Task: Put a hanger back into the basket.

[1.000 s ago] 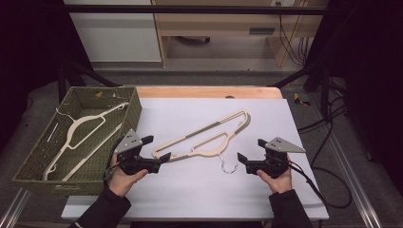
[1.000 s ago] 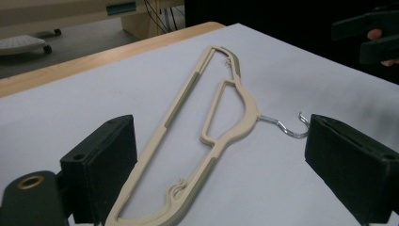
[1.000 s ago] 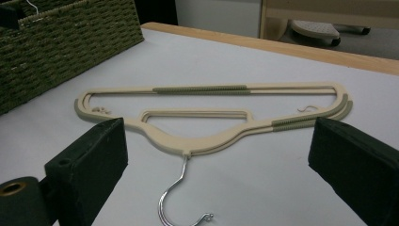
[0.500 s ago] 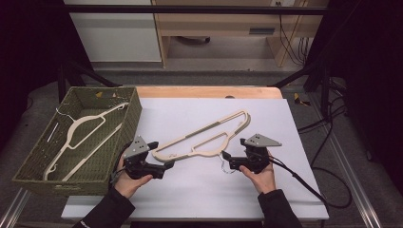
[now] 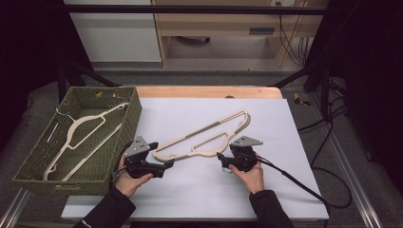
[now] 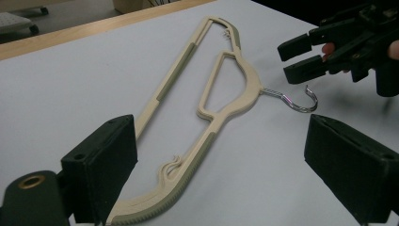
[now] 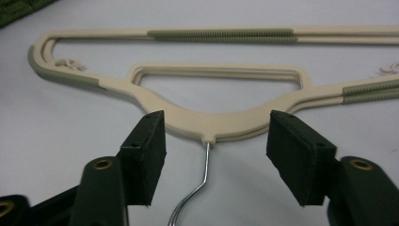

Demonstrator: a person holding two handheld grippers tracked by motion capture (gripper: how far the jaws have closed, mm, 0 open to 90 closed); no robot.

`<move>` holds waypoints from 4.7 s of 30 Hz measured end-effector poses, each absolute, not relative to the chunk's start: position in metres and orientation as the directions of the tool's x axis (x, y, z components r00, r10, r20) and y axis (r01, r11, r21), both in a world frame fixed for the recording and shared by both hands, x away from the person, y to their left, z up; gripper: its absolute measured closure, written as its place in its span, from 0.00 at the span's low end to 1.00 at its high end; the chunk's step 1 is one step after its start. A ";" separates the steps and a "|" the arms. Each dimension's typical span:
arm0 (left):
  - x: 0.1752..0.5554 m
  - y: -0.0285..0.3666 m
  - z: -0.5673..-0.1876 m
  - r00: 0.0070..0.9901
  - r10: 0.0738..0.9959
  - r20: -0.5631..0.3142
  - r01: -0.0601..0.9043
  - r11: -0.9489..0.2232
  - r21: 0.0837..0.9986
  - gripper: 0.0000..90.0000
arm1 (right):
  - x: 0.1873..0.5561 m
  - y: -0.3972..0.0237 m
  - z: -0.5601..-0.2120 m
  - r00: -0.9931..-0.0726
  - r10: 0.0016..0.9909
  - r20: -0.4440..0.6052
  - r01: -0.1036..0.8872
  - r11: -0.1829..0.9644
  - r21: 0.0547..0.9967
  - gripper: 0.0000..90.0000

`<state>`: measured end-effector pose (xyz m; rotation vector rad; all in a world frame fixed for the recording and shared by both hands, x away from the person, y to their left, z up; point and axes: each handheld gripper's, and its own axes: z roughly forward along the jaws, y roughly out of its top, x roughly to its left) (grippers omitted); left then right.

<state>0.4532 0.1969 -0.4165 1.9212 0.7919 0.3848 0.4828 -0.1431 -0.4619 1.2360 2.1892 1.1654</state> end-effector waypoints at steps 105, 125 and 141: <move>0.531 0.042 -0.466 0.849 0.509 0.142 0.296 -0.681 0.670 0.62 | 0.481 -0.146 -0.448 -0.562 0.823 0.087 0.527 0.275 0.804 0.99; 0.523 0.042 -0.455 0.871 0.428 0.241 0.191 -0.747 0.636 0.77 | 0.472 -0.166 -0.420 -0.582 0.809 0.081 0.447 0.235 0.863 0.83; 0.521 0.061 -0.424 0.852 0.457 0.253 0.186 -0.718 0.671 0.87 | 0.452 -0.232 -0.414 -0.521 0.836 0.170 0.411 0.072 0.909 0.39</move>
